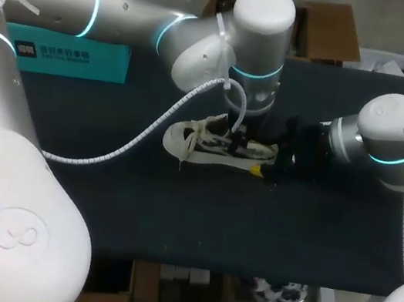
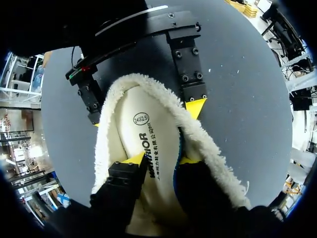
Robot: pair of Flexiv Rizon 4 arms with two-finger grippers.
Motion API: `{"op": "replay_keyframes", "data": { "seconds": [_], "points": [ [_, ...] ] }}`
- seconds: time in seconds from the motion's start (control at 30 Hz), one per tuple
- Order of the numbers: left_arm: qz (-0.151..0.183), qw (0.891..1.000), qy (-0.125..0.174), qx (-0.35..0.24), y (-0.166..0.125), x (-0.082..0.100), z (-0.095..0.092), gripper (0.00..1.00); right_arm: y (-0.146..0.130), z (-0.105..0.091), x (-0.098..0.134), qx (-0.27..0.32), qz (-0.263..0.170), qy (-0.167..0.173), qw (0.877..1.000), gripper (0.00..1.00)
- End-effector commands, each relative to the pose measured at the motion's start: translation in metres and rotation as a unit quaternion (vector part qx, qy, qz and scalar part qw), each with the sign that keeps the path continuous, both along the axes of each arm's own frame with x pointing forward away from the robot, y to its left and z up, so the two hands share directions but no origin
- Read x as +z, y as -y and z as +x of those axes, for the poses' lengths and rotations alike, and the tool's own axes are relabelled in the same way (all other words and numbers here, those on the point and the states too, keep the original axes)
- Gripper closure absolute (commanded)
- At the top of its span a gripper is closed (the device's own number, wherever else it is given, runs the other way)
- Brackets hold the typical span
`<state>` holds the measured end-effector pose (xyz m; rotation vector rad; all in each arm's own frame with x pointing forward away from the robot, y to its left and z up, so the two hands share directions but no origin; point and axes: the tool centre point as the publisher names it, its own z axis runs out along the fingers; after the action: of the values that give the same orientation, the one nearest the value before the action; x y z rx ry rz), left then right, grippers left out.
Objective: Open the shoe tongue, take the insole out of the shoe, put the insole back into the shoe, and pack the shoe into the shoebox
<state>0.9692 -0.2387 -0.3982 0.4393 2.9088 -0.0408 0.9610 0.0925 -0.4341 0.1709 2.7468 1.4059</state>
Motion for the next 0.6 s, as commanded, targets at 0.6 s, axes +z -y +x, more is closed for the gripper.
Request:
{"op": "replay_keyframes", "data": {
  "seconds": [0.6],
  "points": [
    [-0.092, 0.996, 0.004, -0.009, -0.012, 0.049, 0.013, 1.00, -0.003, -0.002, -0.009, 0.002, 0.001, 0.000, 1.000, 1.00]
  ]
}}
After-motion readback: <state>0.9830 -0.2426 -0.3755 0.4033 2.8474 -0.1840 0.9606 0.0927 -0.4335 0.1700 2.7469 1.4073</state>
